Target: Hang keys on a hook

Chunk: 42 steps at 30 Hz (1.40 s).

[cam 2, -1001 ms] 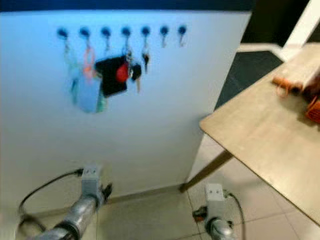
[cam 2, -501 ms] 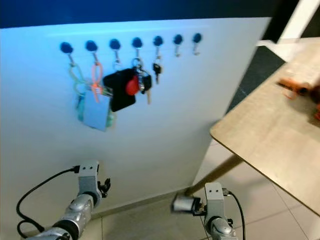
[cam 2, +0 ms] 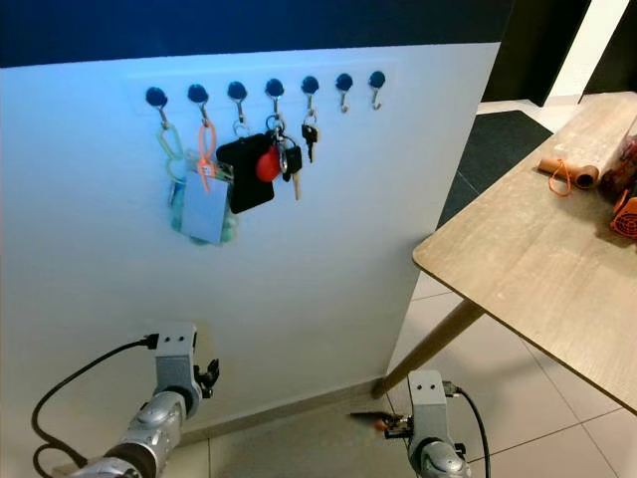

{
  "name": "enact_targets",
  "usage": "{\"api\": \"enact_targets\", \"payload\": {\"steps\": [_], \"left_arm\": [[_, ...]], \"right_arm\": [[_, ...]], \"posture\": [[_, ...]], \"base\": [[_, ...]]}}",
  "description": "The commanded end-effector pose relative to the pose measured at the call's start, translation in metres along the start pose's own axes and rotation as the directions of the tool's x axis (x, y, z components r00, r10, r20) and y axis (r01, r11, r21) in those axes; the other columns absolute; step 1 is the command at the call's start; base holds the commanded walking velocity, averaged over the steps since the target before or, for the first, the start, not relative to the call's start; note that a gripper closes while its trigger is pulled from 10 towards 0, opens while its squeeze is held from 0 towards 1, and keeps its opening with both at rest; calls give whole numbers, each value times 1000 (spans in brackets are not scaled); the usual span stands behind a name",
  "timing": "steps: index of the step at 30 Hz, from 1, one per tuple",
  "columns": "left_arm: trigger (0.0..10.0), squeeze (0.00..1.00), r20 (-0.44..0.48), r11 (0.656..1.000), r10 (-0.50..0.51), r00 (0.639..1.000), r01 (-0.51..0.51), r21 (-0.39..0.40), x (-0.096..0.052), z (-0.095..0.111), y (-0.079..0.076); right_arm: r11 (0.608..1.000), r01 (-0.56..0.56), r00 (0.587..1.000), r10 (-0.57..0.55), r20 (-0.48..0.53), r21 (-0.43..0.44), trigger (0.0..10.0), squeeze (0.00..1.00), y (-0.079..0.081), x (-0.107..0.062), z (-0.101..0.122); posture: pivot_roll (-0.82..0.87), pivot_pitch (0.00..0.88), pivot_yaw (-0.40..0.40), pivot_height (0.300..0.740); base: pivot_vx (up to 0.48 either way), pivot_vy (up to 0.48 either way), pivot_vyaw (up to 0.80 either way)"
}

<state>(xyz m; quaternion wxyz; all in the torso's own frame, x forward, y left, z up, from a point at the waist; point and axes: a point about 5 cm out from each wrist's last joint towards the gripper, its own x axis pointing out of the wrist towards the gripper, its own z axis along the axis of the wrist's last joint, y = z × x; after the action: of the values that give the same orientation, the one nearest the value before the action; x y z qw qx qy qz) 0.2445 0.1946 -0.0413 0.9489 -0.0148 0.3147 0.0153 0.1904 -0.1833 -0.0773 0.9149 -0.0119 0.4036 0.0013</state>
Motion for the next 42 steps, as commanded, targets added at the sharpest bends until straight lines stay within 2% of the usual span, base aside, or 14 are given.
{"api": "enact_targets", "payload": {"steps": [1, 5, 8, 26, 34, 42], "left_arm": [[10000, 0, -8, 1000, -11, 1000, 11, 23, 0, -2, -5], [10000, 0, -4, 1000, -6, 1000, 6, 24, 0, -2, -5], [10000, 0, -10, 1000, 16, 1000, -16, -20, 0, -3, -2], [10000, 0, -15, 999, 41, 999, -41, 1, 1, 0, 2], [10000, 0, -2, 1000, 29, 1000, -29, -9, 0, 0, 1], [10000, 0, 29, 1000, 13, 1000, -13, -9, 0, 3, 0]], "right_arm": [[1000, 7, 1000, -7, -1, -5, 10000, 0, -3, 1, 2], [1000, 6, 1000, -6, -2, -5, 10000, 0, -3, 1, 2], [1000, 7, 1000, -7, -5, -6, 10000, 0, -3, 0, 1], [1000, -3, 1000, 3, 8, -9, 10000, 0, -1, 1, 5], [1000, -6, 1000, 6, 15, -19, 10000, 0, -1, 1, 5], [999, -15, 999, 16, 33, -38, 10000, 0, 0, 2, 9]], "posture": [[37, 25, -40, 740], [38, 27, -39, 740], [38, 28, -39, 740], [36, 32, -36, 740], [32, 30, -33, 740], [33, 25, -32, 740]], "base": [[0, -480, 0], [0, -480, 0], [0, 0, 0], [0, 0, 0], [0, 388, 0], [0, 0, 0]]}}
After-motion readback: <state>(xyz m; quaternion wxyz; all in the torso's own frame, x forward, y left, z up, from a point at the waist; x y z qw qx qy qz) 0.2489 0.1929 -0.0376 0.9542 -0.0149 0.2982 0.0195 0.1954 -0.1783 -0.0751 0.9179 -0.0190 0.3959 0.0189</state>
